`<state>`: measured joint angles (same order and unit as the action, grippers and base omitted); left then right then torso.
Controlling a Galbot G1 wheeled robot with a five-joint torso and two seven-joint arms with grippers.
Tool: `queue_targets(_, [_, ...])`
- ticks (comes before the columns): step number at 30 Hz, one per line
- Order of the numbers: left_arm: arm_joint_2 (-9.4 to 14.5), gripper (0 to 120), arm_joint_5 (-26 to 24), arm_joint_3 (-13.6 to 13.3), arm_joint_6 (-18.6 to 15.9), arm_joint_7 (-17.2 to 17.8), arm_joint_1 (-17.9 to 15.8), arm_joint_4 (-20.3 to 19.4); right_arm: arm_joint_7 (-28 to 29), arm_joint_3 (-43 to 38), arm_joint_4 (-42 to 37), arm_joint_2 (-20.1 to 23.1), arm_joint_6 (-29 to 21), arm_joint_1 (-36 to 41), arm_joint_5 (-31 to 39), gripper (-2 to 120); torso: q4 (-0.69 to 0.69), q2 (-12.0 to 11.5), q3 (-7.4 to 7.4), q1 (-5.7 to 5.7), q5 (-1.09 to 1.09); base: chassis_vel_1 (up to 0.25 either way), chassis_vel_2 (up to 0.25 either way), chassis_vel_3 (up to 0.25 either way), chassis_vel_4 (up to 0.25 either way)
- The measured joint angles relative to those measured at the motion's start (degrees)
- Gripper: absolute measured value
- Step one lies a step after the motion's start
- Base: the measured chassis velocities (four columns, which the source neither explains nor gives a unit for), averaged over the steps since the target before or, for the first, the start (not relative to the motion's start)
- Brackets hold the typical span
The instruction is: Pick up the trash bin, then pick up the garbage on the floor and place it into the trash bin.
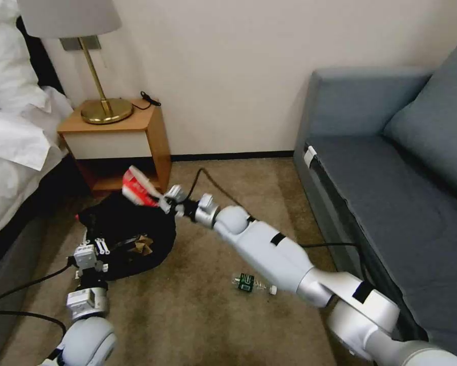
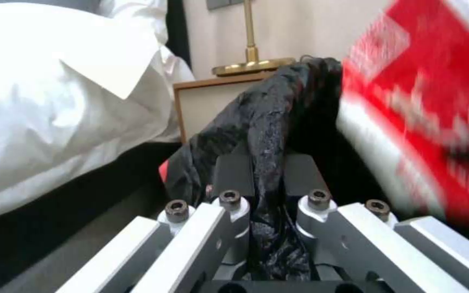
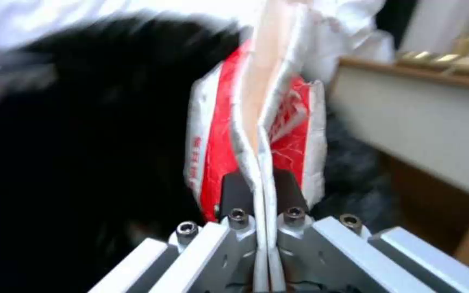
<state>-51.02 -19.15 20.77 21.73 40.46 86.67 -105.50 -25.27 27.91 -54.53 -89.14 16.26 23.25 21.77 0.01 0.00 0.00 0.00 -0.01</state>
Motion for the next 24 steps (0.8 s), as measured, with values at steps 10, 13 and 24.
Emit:
queue_targets(10, [-0.08, 7, -0.36, -0.33, 0.02, -0.01, -0.49, -0.08, 2.29, 3.44, 0.98, 0.77, 1.49, 2.59, -6.31, 1, -0.02, 0.00, 0.00, 0.00, 0.00, 0.000, 0.000, 0.000, 0.000])
queue_targets(13, [-0.39, 7, -0.37, -0.60, -0.02, -0.01, -0.74, 0.31, 3.26, 3.54, 1.24, 0.57, 1.60, 2.56, -6.80, 14, -0.02, 0.00, 0.00, 0.00, 0.01, 0.000, 0.000, 0.000, 0.000])
queue_targets(24, [-0.43, 7, -0.35, -0.33, -0.03, -0.06, -0.66, 0.99, 5.03, 3.16, 1.65, 0.59, 3.04, 2.64, -8.50, 52, -0.01, 0.00, 0.00, 0.00, 0.01, 0.000, 0.000, 0.000, 0.000])
